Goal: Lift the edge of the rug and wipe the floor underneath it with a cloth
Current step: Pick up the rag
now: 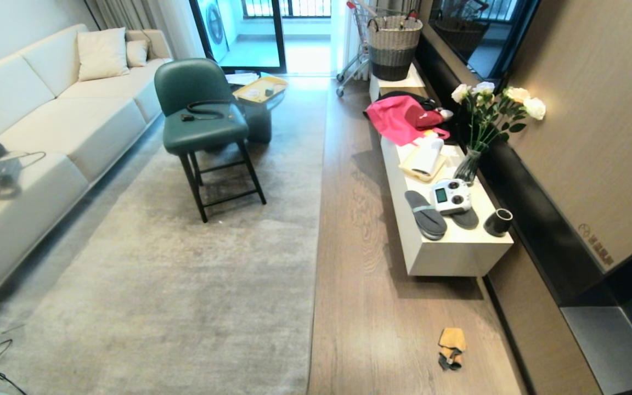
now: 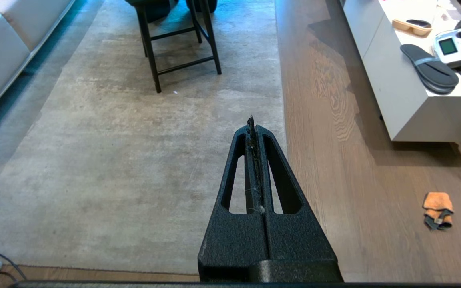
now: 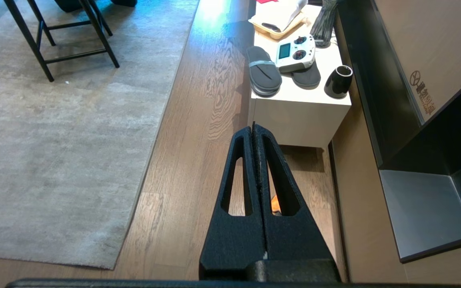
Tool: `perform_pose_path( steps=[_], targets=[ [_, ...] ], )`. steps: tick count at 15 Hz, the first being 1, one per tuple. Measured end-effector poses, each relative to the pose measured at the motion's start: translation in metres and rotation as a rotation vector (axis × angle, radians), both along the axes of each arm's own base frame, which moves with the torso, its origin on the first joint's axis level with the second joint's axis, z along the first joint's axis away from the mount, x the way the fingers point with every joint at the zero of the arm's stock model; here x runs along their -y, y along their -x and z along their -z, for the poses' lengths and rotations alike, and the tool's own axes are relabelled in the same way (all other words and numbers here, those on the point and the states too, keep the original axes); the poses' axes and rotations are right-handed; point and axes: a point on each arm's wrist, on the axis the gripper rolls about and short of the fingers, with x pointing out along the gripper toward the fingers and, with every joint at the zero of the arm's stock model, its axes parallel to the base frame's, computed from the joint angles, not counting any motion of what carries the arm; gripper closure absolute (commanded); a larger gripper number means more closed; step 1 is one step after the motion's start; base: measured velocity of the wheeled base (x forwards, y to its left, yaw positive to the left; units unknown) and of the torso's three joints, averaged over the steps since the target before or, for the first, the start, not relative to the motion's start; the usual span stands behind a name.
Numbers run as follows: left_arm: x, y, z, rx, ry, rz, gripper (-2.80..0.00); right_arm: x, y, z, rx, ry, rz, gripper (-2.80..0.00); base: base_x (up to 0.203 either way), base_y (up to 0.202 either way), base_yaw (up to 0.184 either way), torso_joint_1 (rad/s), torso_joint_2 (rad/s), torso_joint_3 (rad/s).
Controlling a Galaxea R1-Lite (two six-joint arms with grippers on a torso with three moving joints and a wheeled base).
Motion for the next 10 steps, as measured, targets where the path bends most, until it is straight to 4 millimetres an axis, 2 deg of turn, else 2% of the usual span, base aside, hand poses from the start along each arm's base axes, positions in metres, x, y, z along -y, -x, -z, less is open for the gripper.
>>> perform_pose_path(
  steps=[10],
  targets=[
    [0.0,0.0,0.0,0.0,0.0,0.0,0.0,0.0,0.0,-0.0001,0.001,-0.001,0.0,0.0,0.0,0.0,0.0,-0.13,0.31,0.174]
  ],
)
